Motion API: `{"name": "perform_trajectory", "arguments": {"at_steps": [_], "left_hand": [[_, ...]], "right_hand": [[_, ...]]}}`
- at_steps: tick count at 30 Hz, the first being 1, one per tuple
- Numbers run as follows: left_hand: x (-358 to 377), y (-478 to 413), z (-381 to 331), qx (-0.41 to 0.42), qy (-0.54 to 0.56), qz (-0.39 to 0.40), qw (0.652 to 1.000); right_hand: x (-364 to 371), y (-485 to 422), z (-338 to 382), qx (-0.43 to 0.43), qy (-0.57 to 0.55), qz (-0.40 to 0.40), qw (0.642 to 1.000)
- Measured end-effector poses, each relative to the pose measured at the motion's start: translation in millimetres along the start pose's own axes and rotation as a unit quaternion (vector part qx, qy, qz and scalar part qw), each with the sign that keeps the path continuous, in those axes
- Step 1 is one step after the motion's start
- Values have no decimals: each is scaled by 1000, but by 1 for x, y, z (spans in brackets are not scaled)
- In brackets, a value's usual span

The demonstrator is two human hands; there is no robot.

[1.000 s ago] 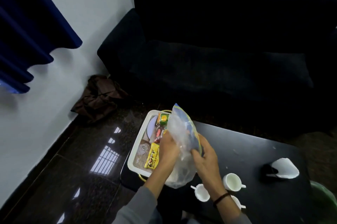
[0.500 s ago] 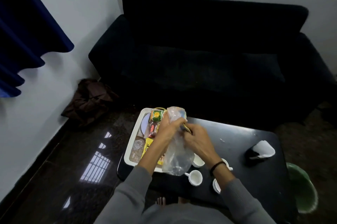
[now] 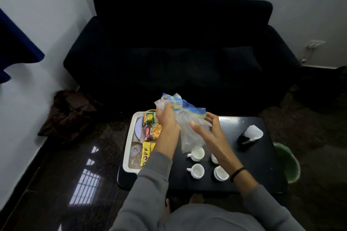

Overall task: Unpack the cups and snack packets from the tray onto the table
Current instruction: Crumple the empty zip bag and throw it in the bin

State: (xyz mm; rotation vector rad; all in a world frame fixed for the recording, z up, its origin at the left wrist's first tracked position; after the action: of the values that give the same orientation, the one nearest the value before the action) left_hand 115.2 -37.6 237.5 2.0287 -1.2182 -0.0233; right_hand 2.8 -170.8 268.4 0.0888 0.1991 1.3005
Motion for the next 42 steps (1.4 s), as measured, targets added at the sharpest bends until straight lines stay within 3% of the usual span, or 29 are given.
{"name": "perform_trajectory", "arguments": {"at_steps": [6,10,12,15,19,23,27,32,37,42], "left_hand": [[41,13,29,14,-10,42,999],[66,45,77,42,-138,160,977],[84,67,100,57,-226,252,939],[113,96,134,65,-334,364,867],[154,132,199,35,-425,432,795],[187,164,272,-42,-449,380,808],[224,186,348,24,-496,428,755],[250,184,436,-36,-479,391,785],[266,174,526,-215,-397,346,822],[264,145,591,-165,-499,350,775]], "right_hand": [[-19,5,-14,84,-165,12,983],[-58,-5,-15,90,-203,-104,970],[-89,-10,-19,87,-235,-143,957],[-132,-12,-39,96,-273,-136,947],[-202,-11,-70,125,-317,-171,924],[-286,-6,-95,145,-320,-204,914],[-367,-13,-136,158,-291,-248,910],[-438,-22,-200,184,-292,-239,908],[-491,-37,-275,214,-304,-280,885],[-541,-54,-363,270,-210,-386,857]]}}
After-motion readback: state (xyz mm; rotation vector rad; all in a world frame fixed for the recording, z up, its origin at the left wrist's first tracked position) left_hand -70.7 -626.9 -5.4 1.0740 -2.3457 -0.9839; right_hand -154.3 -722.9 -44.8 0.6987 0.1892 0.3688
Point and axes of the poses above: each hand's wrist, its own y-axis away from the middle knuckle, its own x-axis out of the palm, z = x × y, the point moved 5 cm from there along -y, towards the middle knuckle, and after that the axes turned 1 degree about -z, right-handed, at the moved point
